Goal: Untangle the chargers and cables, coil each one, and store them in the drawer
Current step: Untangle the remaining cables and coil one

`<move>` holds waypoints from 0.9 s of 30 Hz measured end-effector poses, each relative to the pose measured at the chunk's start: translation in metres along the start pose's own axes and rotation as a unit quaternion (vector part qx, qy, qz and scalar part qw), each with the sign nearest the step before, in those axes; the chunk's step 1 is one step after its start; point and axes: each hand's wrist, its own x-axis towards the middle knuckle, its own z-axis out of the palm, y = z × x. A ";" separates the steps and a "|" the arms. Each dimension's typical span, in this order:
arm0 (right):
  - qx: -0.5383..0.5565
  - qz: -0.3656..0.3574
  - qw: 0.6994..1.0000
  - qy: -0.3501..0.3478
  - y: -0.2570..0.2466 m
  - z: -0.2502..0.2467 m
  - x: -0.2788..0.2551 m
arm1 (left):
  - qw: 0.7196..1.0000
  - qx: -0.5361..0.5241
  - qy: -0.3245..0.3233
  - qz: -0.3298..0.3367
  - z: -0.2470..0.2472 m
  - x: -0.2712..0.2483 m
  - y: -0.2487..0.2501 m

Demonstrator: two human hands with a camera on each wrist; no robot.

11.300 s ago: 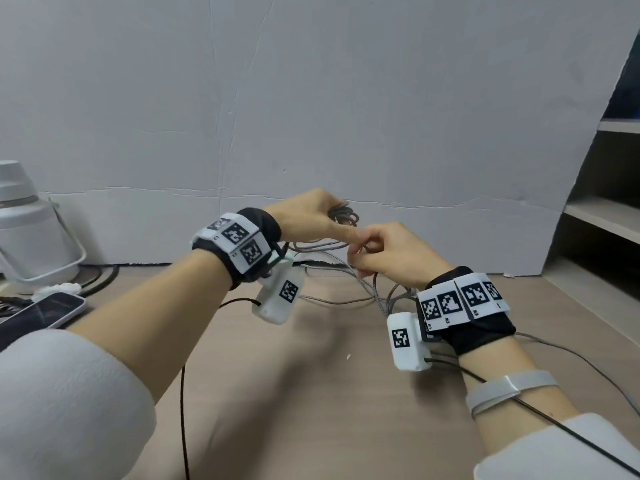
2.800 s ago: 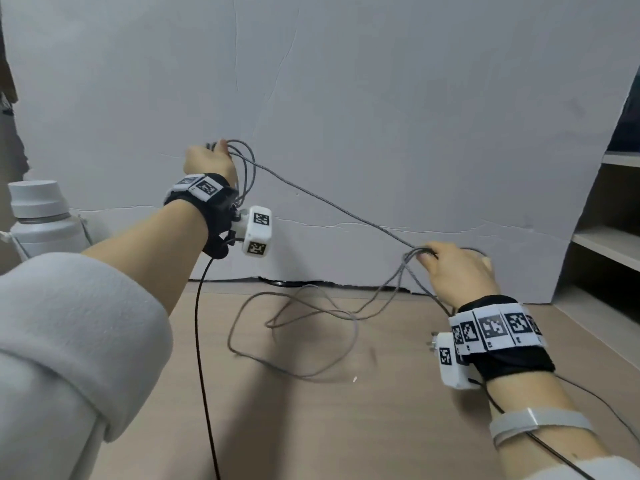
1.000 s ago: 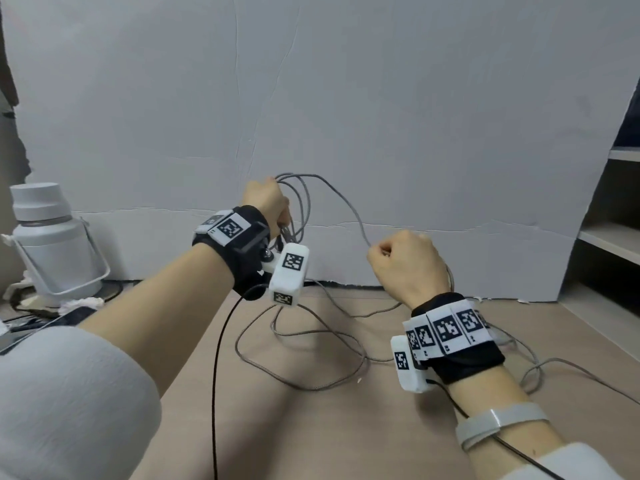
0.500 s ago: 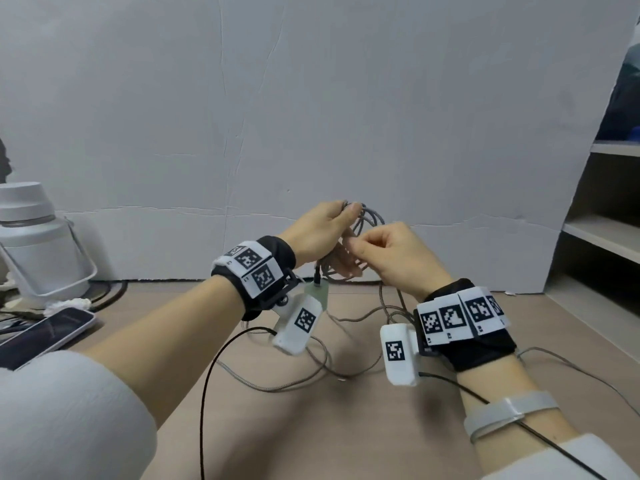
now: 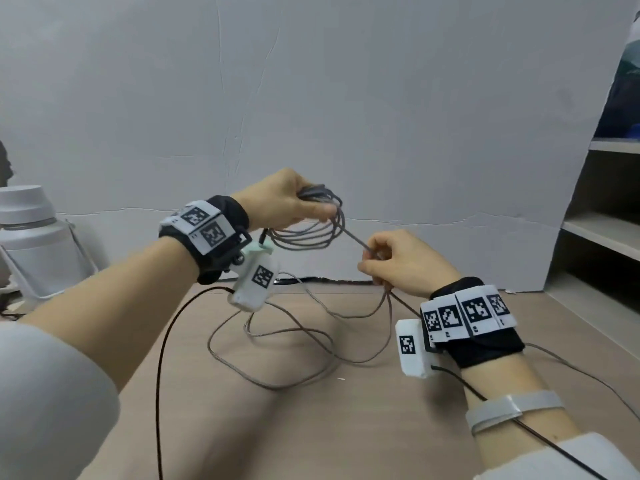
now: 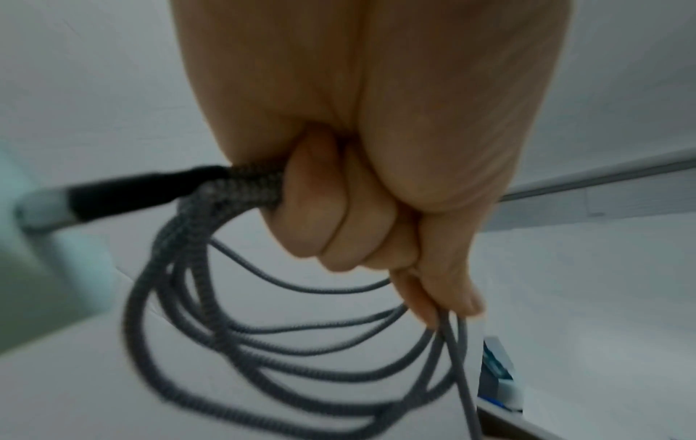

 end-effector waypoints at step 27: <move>-0.136 0.028 0.978 0.157 0.002 0.001 0.003 | 0.868 -0.254 0.365 -0.221 -0.009 0.042 -0.069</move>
